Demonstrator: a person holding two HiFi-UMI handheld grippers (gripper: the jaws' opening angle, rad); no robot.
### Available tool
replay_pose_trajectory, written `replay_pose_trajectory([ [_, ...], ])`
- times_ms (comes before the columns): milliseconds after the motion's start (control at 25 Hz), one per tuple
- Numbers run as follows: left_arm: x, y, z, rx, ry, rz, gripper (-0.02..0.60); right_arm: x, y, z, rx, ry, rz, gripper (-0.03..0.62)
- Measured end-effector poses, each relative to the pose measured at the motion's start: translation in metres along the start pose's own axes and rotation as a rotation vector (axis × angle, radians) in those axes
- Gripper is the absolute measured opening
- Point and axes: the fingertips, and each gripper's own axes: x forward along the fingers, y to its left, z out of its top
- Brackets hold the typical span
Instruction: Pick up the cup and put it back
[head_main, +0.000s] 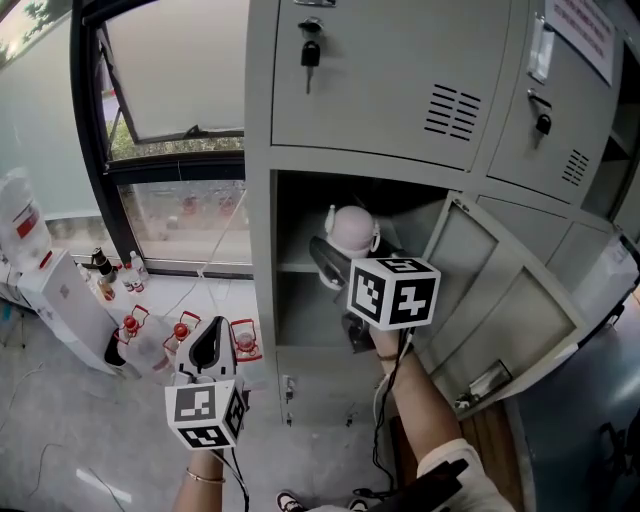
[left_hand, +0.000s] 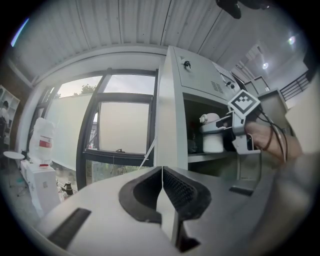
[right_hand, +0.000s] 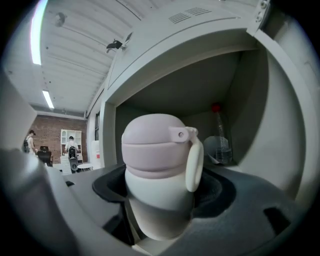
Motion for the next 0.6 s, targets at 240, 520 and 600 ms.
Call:
replay_pose_trajectory([
  [240,0.004,0.012,-0.013,0.006,0.013,0.007,0.011,0.027,-0.014,0.011,-0.013,0.000,-0.031,0.345],
  [520,0.014,0.016,-0.019,-0.037,0.018,0.000,0.011,0.058,-0.036,0.008,-0.018,0.026,-0.066,0.345],
  [600,0.017,0.018,-0.024,-0.033,0.023,0.000,0.011,0.066,-0.040,0.004,-0.019,0.037,-0.073,0.345],
])
